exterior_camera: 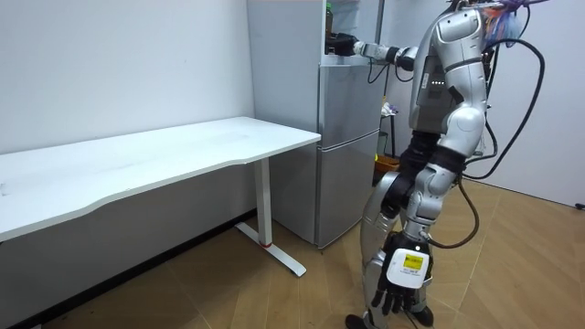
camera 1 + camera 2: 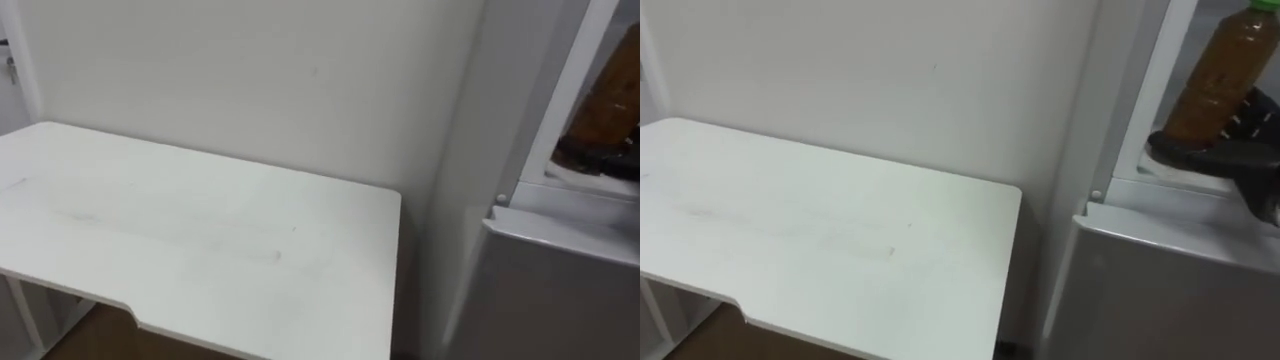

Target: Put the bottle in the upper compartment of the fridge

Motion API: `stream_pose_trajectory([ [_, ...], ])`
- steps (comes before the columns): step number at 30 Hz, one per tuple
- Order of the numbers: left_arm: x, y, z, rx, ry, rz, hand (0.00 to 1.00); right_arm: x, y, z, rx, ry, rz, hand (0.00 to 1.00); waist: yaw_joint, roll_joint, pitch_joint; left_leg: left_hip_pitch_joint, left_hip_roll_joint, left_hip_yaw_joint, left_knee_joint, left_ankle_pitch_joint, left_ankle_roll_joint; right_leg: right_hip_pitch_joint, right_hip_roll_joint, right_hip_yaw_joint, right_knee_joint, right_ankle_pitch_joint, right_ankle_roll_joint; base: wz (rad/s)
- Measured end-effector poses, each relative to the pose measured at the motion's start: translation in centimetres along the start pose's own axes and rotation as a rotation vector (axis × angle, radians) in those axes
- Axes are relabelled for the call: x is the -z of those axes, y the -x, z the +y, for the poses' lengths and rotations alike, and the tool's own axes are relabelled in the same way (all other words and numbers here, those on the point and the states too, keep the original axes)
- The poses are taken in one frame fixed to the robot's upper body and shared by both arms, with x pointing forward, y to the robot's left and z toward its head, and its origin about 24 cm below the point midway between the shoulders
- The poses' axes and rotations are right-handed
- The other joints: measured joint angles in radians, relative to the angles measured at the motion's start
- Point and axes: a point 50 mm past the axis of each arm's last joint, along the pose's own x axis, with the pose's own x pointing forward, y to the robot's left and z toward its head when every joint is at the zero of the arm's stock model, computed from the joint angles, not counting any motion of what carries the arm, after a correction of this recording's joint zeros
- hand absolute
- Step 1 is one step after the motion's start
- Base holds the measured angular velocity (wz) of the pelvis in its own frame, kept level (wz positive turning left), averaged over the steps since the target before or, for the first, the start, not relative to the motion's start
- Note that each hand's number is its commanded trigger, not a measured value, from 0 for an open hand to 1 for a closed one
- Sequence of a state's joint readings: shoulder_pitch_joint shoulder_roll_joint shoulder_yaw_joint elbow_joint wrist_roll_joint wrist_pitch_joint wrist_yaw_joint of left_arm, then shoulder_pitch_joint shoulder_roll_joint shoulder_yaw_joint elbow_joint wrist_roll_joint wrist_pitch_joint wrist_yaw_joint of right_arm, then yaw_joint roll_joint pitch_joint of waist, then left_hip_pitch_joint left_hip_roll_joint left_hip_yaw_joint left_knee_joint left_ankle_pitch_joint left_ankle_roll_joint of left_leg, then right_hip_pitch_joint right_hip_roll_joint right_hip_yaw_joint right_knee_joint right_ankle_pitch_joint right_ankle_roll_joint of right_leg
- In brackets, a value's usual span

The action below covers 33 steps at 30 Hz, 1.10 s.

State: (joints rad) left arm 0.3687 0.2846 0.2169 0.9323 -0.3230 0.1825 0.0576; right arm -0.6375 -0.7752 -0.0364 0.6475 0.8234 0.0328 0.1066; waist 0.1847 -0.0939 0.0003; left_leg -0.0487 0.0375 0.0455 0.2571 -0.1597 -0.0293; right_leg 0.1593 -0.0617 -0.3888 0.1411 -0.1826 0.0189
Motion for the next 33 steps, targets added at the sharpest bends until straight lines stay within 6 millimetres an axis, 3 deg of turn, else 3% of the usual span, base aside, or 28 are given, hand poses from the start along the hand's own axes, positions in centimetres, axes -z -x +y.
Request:
stream_pose_trajectory([
  [7, 0.6, 0.1, 0.6, -0.031, 0.015, 0.002, 0.0, 1.1, 1.5, -0.4, -0.018, 0.001, 0.012, 0.0, -0.03, -0.004, -0.0054, 0.01, 0.0, 0.014, -0.007, 0.002, 0.0, 0.001, -0.002, 0.021, 0.004, -0.001, 0.002, -0.06],
  [18, 0.9, 0.1, 0.2, -0.012, 0.019, 0.003, 0.0, 1.9, 2.3, 0.5, -0.05, 0.057, 0.028, 0.0, -0.071, -0.016, -0.0066, 0.025, 0.001, 0.043, -0.019, 0.006, 0.003, -0.001, -0.008, 0.044, 0.011, -0.001, 0.002, -0.08],
  [26, 1.8, 0.1, -0.6, 0.033, 0.02, 0.019, 0.0, 0.8, 2.5, 1.6, -0.045, 0.152, -0.019, 0.0, -0.099, -0.004, -0.004, 0.035, 0.002, 0.059, -0.02, 0.007, 0.004, -0.007, -0.009, 0.061, 0.009, -0.002, 0.003, -0.05],
  [30, 3.1, 0.3, -0.5, 0.026, 0.023, 0.058, 0.0, -0.6, 2.7, 3.2, -0.033, 0.201, -0.101, 0.0, -0.119, 0.012, -0.0119, 0.042, 0.002, 0.079, -0.025, 0.008, 0.006, -0.015, -0.011, 0.078, 0.008, -0.003, 0.004, -0.13],
  [33, 3.1, 0.2, -0.6, 0.019, 0.026, 0.057, 0.0, -0.9, 3.4, 4.4, -0.03, 0.21, -0.15, 0.0, -0.126, 0.011, -0.0115, 0.058, 0.003, 0.092, -0.038, 0.009, 0.006, -0.013, -0.012, 0.089, 0.009, -0.003, 0.005, -0.13],
])
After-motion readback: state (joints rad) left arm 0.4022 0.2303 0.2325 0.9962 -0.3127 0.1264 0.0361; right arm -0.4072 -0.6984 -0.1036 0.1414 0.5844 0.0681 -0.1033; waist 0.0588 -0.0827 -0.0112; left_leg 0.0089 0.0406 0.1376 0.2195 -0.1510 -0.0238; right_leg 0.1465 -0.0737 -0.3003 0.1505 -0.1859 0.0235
